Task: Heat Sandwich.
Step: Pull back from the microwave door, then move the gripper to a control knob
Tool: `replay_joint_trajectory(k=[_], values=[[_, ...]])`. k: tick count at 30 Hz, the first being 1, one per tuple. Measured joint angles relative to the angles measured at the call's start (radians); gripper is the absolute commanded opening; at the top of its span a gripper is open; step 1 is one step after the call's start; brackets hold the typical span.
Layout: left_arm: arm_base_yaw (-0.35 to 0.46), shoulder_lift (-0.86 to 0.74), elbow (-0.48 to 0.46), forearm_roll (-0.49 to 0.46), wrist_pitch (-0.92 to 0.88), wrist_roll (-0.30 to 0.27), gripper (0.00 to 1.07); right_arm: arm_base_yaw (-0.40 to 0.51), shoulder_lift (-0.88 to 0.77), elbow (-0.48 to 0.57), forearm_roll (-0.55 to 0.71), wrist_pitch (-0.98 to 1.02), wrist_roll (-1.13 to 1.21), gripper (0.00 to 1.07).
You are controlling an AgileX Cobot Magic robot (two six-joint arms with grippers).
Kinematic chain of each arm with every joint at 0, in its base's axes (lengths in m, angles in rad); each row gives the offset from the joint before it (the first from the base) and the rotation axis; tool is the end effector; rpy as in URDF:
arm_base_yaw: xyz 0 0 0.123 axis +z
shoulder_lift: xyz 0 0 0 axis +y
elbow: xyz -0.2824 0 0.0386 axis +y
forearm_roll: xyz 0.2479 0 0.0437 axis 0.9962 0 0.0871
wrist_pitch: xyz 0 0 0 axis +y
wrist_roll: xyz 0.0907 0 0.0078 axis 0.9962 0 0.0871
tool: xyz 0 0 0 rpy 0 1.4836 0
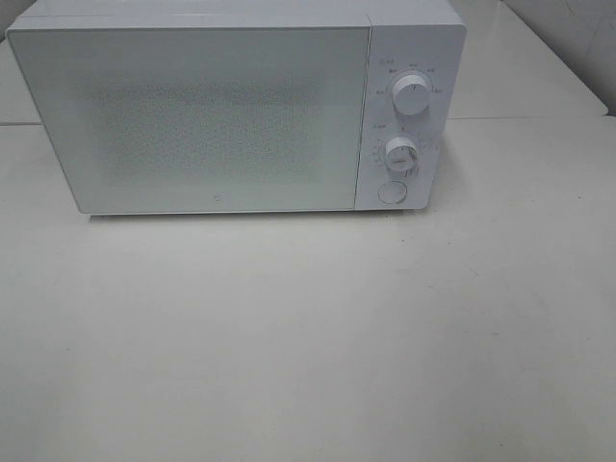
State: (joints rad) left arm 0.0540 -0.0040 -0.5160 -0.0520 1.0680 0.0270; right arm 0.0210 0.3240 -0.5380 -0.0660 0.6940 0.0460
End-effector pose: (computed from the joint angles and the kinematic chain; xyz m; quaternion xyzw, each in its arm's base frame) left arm -0.0075 -0.0046 0.2811 -0.0101 0.8496 -0.0046 0.5274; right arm 0.0616 -0.0026 0.3100 0.0010 0.8311 -0.0130 0.5560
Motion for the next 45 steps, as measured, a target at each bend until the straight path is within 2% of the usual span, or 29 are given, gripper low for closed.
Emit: replay_joint_trajectory(k=[14,36,41,45], values=[[0.0,0.0,0.0,-0.001,0.0,0.0,0.98,0.0,0.302,0.0,0.0,-0.221,0.0,0.76],[0.0,0.0,0.0,-0.001,0.0,0.0,0.98,0.0,0.627,0.0,0.001,-0.574,0.009,0.76],[0.0,0.0,0.0,-0.001,0.0,0.0,0.98,0.0,0.712,0.0,0.001,-0.675,0.017,0.76],[0.0,0.0,0.0,-0.001,0.0,0.0,0.98,0.0,0.793,0.031,0.003,-0.851,0.031,0.76]])
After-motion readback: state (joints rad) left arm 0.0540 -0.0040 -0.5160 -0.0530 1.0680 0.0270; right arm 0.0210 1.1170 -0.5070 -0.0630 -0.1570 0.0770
